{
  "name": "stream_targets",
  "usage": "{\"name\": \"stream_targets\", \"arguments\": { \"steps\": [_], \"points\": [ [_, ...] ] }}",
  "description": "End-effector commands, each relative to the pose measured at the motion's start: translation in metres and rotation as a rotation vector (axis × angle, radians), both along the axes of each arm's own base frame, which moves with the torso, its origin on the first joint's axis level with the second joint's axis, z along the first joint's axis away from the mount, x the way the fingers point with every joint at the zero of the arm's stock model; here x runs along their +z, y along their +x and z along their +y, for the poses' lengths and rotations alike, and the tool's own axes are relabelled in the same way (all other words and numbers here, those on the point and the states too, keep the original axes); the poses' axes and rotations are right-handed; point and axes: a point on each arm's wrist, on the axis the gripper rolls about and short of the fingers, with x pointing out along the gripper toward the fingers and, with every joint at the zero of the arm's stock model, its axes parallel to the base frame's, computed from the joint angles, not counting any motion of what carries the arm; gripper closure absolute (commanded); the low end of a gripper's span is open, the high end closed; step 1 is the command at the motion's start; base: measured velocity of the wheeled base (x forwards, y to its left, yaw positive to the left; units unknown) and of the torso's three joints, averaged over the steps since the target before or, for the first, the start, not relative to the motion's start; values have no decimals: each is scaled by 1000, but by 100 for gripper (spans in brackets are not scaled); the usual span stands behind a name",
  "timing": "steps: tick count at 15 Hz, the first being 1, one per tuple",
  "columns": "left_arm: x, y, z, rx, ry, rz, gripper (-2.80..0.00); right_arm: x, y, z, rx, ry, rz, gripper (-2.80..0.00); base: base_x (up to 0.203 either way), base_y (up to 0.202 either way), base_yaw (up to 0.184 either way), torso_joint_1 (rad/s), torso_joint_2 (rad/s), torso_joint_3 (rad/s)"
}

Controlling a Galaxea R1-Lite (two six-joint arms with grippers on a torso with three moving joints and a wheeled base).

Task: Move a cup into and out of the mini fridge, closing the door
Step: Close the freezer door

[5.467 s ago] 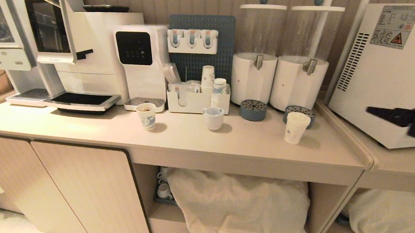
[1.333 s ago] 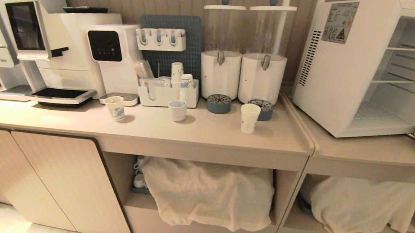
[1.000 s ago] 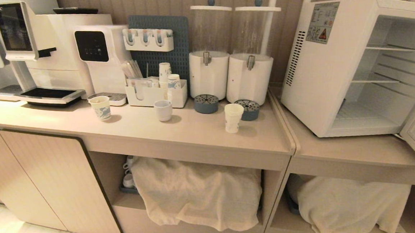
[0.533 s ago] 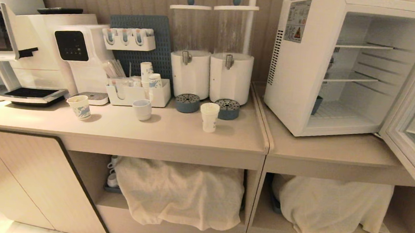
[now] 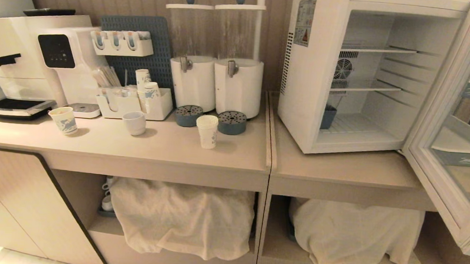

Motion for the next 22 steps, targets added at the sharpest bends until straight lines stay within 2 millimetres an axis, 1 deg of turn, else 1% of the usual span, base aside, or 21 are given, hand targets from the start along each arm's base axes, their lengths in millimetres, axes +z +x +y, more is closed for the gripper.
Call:
{"name": "stream_targets", "arguments": {
  "steps": [1,22],
  "points": [
    [-5,1,0,0,0,17,-280,0,0,0,1,-1,0,-280,0,-192,-3,7,2,7],
    [-4,1,0,-1,0,14,-280,0,0,0,1,-1,-4,-280,0,-191,0,3,3,2]
  ]
}}
